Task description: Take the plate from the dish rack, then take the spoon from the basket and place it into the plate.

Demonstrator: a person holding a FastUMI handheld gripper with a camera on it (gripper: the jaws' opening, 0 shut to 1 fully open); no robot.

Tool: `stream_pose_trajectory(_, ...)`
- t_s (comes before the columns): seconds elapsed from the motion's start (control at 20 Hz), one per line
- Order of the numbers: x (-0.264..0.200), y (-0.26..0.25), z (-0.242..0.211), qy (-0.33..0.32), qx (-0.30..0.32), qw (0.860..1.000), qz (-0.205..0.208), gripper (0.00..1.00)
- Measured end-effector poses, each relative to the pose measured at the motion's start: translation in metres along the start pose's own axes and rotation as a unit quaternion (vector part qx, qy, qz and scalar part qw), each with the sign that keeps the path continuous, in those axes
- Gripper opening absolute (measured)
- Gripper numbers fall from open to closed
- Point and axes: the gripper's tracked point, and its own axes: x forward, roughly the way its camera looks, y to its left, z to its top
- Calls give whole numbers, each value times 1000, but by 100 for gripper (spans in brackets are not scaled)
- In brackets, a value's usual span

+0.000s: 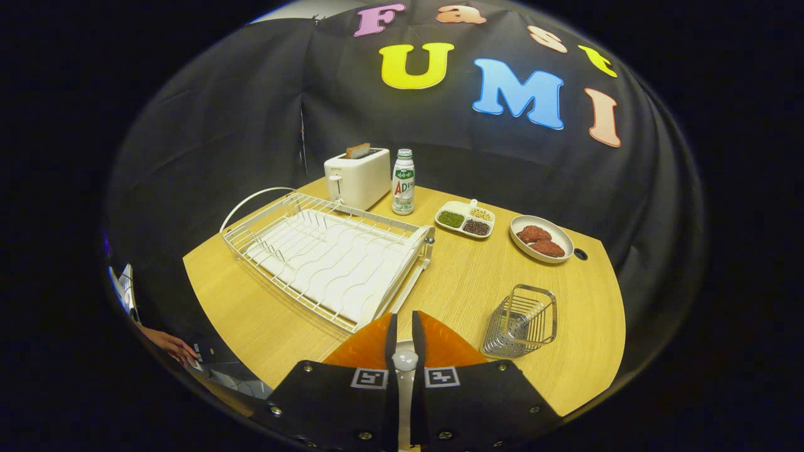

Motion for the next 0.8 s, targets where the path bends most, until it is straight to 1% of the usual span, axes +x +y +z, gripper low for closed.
stream_pose_trajectory(0.05, 0, 2, -1, 3, -2, 1000, 3, 7)
stream_pose_trajectory(0.1, 1, 5, 0, 2, -4, 1000, 6, 11)
stream_pose_trajectory(0.15, 1, 5, 1, 2, -6, 1000, 6, 11)
stream_pose_trajectory(0.2, 1, 4, 1, 5, -9, 1000, 1, 15)
stream_pose_trajectory(0.3, -2, -1, 4, 2, -13, 1000, -3, 16)
stream_pose_trajectory(0.4, -5, -7, 11, -9, -13, 1000, -12, 26)
stream_pose_trajectory(0.5, -13, -16, 16, -20, -5, 999, -24, 26)
stream_pose_trajectory(0.6, -26, -30, 30, -48, 12, 998, -42, 26)
stream_pose_trajectory(0.8, -65, -70, 61, -108, 67, 987, -96, 26)
